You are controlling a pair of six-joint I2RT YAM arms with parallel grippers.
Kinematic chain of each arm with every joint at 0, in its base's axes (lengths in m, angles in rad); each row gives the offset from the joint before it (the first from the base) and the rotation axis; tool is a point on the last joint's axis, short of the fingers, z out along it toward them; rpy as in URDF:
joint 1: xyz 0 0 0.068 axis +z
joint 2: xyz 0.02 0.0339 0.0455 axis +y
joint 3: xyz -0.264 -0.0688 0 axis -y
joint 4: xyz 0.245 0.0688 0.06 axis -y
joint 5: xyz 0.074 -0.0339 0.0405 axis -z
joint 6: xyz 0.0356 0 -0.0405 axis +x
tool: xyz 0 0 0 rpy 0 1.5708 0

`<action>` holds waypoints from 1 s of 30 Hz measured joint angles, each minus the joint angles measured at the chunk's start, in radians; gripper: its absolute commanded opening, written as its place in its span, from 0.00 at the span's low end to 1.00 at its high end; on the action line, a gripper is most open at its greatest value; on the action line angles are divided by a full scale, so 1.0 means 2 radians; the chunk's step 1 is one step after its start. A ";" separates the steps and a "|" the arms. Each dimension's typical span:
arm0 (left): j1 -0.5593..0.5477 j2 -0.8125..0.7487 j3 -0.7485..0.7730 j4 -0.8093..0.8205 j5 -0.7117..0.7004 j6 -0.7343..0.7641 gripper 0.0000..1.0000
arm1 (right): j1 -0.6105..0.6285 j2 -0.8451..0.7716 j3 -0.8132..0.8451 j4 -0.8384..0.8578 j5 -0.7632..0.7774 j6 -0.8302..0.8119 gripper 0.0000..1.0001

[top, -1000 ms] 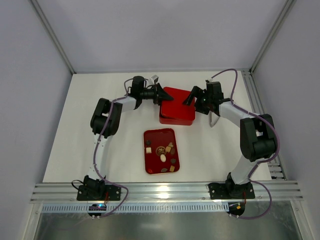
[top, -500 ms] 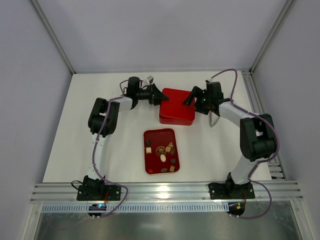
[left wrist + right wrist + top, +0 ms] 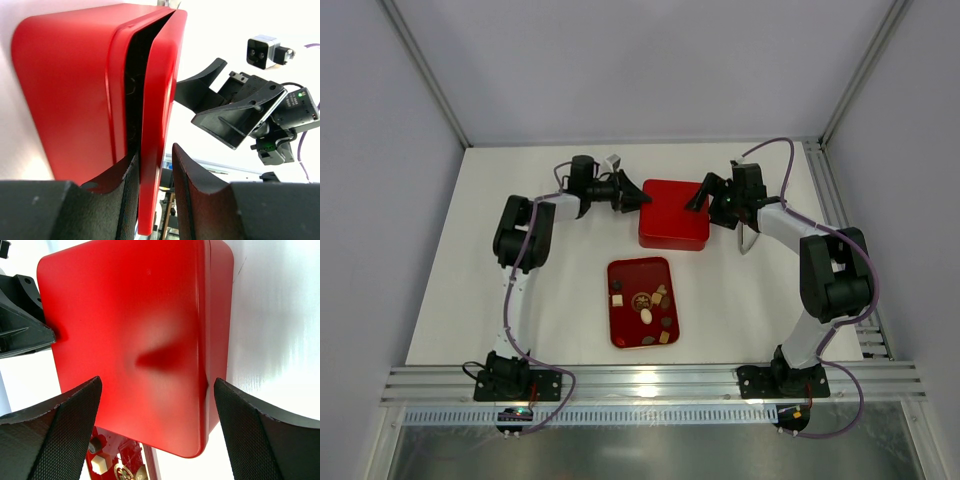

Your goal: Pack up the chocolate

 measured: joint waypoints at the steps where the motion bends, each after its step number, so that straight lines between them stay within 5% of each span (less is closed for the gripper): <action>1: 0.001 0.000 -0.001 -0.001 0.000 0.002 0.30 | 0.000 0.000 0.000 0.000 0.000 0.000 0.92; 30: 0.023 -0.020 -0.006 -0.054 0.003 0.052 0.37 | 0.002 0.006 0.000 0.000 0.000 0.000 0.92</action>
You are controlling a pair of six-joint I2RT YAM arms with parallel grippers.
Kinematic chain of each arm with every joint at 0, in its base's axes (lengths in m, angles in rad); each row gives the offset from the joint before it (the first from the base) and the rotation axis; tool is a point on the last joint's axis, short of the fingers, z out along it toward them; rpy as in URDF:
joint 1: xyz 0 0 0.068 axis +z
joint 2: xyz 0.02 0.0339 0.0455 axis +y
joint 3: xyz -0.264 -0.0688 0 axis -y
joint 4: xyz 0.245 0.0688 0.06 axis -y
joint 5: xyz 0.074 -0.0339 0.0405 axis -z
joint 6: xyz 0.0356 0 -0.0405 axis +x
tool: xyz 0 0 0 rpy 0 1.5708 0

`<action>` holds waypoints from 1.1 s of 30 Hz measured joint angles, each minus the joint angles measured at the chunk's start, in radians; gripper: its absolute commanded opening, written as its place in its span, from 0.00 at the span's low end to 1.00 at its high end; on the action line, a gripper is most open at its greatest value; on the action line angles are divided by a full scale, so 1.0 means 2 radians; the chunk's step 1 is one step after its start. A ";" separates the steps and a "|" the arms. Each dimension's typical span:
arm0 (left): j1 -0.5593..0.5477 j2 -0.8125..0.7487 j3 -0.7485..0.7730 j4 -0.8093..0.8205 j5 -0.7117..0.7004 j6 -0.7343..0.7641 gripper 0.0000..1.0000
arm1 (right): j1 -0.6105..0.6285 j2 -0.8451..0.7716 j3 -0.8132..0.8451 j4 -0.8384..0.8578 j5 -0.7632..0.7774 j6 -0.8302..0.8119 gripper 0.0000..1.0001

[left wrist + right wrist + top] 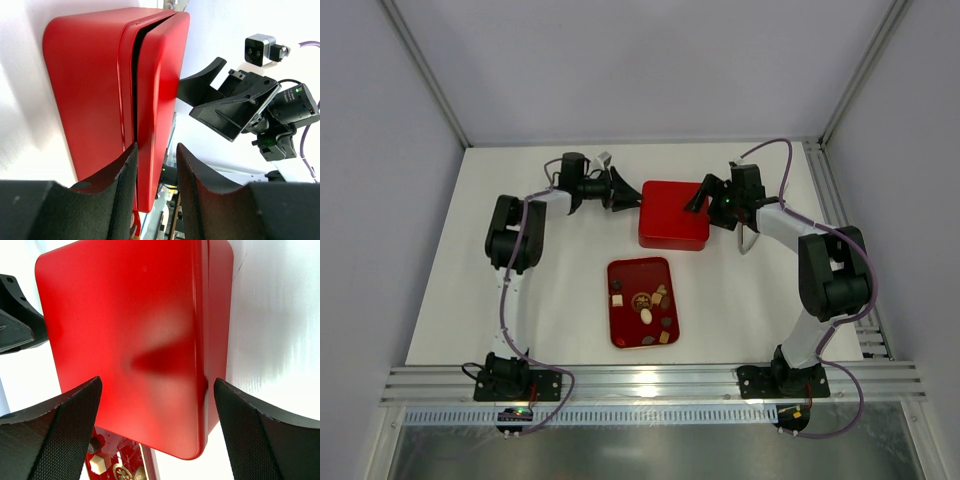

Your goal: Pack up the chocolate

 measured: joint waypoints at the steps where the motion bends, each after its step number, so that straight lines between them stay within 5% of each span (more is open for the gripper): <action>1: 0.001 -0.001 0.000 -0.002 0.000 0.003 0.38 | 0.000 0.000 0.000 0.000 0.000 0.000 0.93; 9: 0.010 -0.002 -0.007 -0.025 -0.009 0.019 0.39 | 0.000 0.000 0.000 0.000 0.000 0.000 0.92; 22: 0.009 -0.035 -0.054 -0.027 -0.017 0.036 0.60 | 0.002 0.005 0.014 -0.023 0.003 -0.002 0.88; 33: -0.004 -0.043 -0.071 -0.035 -0.026 0.069 0.61 | 0.007 0.008 0.040 -0.053 0.012 -0.003 0.85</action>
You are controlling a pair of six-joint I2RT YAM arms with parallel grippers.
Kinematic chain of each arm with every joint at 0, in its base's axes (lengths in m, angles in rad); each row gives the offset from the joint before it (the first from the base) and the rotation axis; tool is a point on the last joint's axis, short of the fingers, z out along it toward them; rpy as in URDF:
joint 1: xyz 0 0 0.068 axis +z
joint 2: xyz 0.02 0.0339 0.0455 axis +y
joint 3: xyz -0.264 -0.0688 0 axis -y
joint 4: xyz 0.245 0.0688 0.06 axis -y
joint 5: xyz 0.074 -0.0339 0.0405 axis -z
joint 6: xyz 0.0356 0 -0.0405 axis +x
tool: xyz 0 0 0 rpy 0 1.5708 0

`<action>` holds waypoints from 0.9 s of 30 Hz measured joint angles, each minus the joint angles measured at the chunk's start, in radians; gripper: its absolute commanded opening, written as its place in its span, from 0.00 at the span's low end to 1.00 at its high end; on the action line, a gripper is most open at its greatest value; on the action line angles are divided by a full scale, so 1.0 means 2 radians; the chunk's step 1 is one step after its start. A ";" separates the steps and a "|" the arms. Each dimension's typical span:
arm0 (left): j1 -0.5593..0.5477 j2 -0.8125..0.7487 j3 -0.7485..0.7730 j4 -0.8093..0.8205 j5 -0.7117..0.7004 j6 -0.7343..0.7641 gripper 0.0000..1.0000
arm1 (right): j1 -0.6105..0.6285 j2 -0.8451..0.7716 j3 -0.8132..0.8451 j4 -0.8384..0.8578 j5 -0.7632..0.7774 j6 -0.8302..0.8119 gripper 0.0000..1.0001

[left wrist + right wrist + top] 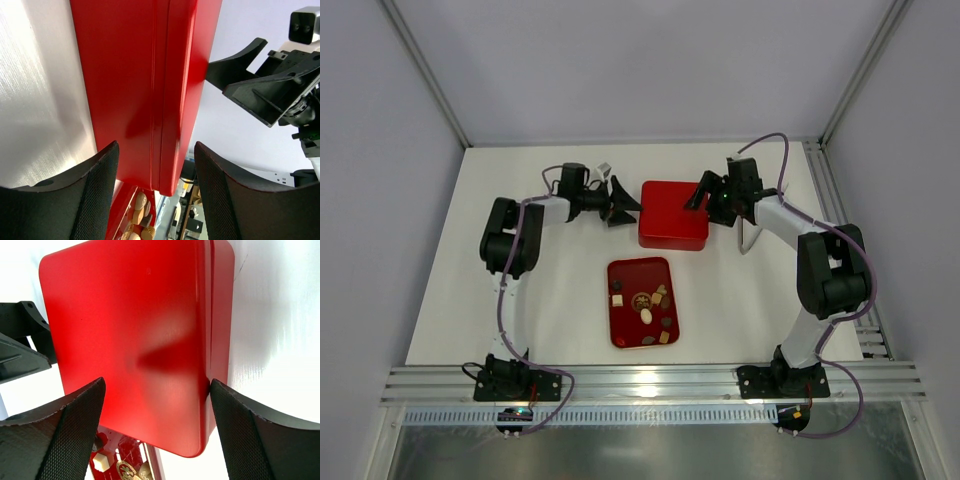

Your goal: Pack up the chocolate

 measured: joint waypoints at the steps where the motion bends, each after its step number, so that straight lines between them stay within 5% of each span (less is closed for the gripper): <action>1: -0.001 0.000 0.000 -0.002 0.000 0.003 0.61 | 0.000 0.000 0.003 -0.004 0.001 0.000 0.85; 27: -0.010 -0.014 0.001 -0.087 -0.053 0.041 0.60 | 0.010 0.059 0.056 -0.049 0.019 -0.013 0.85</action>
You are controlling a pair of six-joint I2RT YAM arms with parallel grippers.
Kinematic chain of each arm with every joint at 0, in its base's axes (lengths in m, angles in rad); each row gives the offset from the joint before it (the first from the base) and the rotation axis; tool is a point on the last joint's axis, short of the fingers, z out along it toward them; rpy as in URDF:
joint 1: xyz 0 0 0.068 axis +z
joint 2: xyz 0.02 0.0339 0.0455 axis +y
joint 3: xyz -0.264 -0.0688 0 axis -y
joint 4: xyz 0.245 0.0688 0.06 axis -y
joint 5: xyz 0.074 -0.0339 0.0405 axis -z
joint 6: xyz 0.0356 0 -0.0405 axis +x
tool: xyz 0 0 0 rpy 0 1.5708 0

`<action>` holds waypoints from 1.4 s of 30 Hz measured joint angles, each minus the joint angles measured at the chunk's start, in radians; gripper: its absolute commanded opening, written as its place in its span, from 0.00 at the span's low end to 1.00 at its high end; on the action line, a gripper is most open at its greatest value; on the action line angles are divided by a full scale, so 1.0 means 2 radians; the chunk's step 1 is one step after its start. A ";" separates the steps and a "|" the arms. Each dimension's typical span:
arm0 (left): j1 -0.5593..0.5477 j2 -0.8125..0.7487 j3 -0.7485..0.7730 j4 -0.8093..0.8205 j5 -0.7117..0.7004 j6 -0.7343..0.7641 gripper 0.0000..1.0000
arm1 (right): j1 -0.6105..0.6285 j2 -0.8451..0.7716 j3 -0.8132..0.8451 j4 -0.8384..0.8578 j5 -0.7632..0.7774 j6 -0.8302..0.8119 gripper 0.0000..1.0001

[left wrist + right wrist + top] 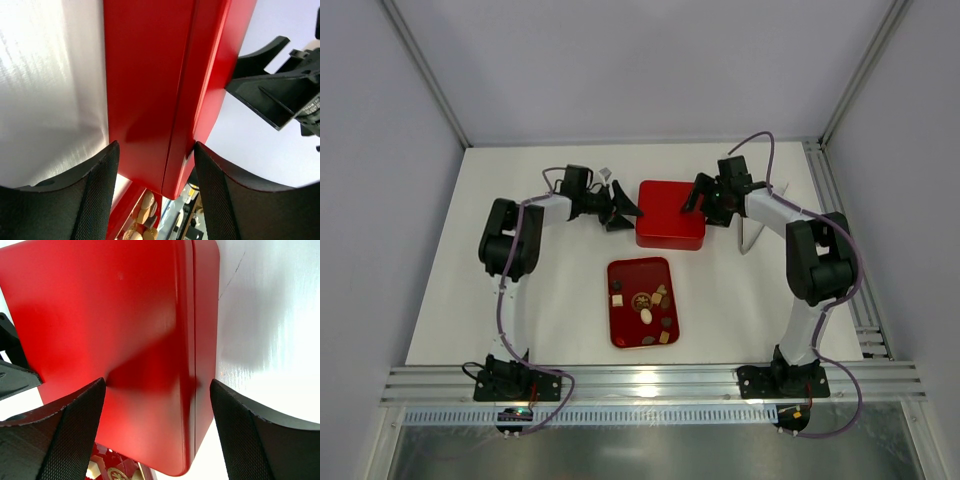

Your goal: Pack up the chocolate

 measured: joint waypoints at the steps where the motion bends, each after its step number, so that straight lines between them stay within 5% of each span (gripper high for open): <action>1: 0.000 -0.002 0.000 -0.006 -0.005 0.002 0.60 | 0.000 0.000 0.001 0.000 0.000 0.000 0.85; 19: -0.004 -0.010 0.100 -0.153 -0.097 0.067 0.64 | -0.027 0.040 0.055 0.004 -0.015 -0.010 0.91; 25: -0.004 0.002 0.127 -0.192 -0.108 0.095 0.74 | -0.043 0.076 0.099 0.010 -0.021 -0.008 0.91; 42: -0.004 0.092 0.245 -0.187 -0.097 0.085 0.76 | -0.057 0.130 0.119 0.076 -0.085 0.034 0.91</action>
